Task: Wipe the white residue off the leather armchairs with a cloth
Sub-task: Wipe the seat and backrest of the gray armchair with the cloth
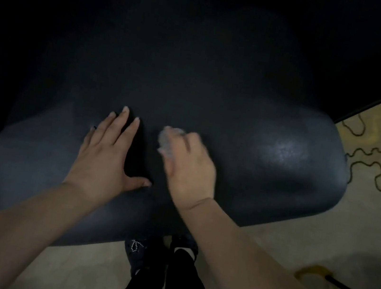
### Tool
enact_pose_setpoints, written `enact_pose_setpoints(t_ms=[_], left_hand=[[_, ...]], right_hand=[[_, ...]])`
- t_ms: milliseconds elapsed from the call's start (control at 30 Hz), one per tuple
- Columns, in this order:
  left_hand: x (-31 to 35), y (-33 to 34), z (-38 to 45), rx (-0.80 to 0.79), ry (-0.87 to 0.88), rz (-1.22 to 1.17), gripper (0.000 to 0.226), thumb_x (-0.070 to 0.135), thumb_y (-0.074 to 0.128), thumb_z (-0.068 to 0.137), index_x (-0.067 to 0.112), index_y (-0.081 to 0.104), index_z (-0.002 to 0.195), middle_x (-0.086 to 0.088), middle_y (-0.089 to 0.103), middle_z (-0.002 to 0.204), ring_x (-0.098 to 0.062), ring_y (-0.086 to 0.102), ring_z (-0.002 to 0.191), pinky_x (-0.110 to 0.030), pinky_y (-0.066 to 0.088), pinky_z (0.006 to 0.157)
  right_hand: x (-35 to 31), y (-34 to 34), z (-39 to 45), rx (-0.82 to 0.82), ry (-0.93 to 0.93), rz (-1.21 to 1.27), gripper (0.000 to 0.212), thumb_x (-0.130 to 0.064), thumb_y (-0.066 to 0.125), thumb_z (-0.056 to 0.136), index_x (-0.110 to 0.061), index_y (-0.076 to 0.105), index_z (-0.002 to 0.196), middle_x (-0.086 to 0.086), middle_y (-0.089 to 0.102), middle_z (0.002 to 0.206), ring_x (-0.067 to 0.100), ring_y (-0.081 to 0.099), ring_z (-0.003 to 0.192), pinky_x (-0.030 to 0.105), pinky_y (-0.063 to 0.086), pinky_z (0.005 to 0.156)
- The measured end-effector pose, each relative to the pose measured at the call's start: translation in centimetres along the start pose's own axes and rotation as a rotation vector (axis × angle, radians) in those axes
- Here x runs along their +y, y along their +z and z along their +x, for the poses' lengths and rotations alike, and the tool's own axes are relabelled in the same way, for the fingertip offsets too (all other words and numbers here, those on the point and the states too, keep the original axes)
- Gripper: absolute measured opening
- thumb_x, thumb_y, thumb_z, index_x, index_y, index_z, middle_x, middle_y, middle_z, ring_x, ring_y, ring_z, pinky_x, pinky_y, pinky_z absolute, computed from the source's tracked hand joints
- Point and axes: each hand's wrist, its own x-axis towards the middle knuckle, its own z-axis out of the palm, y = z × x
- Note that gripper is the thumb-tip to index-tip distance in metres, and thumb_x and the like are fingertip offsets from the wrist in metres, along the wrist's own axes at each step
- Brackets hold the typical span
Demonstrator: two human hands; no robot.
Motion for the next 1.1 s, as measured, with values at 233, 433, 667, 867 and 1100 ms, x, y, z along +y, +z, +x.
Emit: enact_pose_setpoints(t_ms=[233, 433, 667, 867, 1100], left_hand=[[-1.1, -0.7, 0.9, -0.029, 0.034, -0.011, 0.128, 0.070, 0.074, 0.056, 0.021, 0.009, 0.154, 0.002, -0.006, 0.162, -0.019, -0.004, 0.148, -0.044, 0.010, 0.120], [-1.2, -1.3, 1.0, -0.057, 0.040, -0.064, 0.121, 0.068, 0.070, 0.065, 0.023, 0.001, 0.154, 0.007, -0.016, 0.159, -0.015, -0.011, 0.147, -0.039, 0.006, 0.121], [-0.5, -8.9, -0.1, 0.012, 0.010, -0.097, 0.088, 0.054, 0.059, 0.086, 0.018, 0.015, 0.153, 0.000, 0.004, 0.162, -0.019, 0.003, 0.148, -0.033, 0.008, 0.120], [-0.7, -20.9, -3.5, 0.147, 0.020, -0.048, 0.067, 0.043, 0.058, 0.090, 0.020, 0.034, 0.148, 0.002, 0.028, 0.155, -0.017, 0.018, 0.144, -0.031, 0.014, 0.119], [-3.4, -32.5, -7.8, 0.337, -0.106, -0.010, 0.064, 0.033, 0.072, 0.081, 0.013, 0.051, 0.137, -0.004, 0.048, 0.142, -0.028, 0.041, 0.127, -0.038, 0.033, 0.109]], right_hand=[[9.6, -4.4, 6.9, 0.057, 0.140, -0.244, 0.037, -0.033, 0.052, 0.095, -0.021, 0.055, 0.129, 0.013, 0.056, 0.111, 0.033, 0.058, 0.093, 0.041, 0.050, 0.077], [10.0, -4.4, 7.4, 0.067, 0.391, -0.247, 0.039, -0.034, 0.045, 0.098, -0.016, 0.049, 0.133, 0.012, 0.054, 0.122, 0.029, 0.052, 0.106, 0.032, 0.038, 0.084], [0.2, -5.3, 5.3, -0.274, 0.229, 0.125, 0.034, -0.031, 0.057, 0.094, -0.023, 0.056, 0.128, 0.002, 0.053, 0.112, 0.020, 0.060, 0.085, 0.026, 0.047, 0.071], [-5.1, -14.7, 9.6, -0.147, 0.329, 0.395, 0.032, -0.037, 0.056, 0.092, -0.036, 0.053, 0.124, -0.016, 0.048, 0.107, -0.003, 0.054, 0.089, 0.005, 0.037, 0.065], [-13.6, -22.1, 13.3, -0.137, 0.334, 0.571, 0.032, -0.040, 0.057, 0.091, -0.040, 0.053, 0.123, -0.021, 0.049, 0.109, -0.014, 0.049, 0.099, 0.008, 0.039, 0.072]])
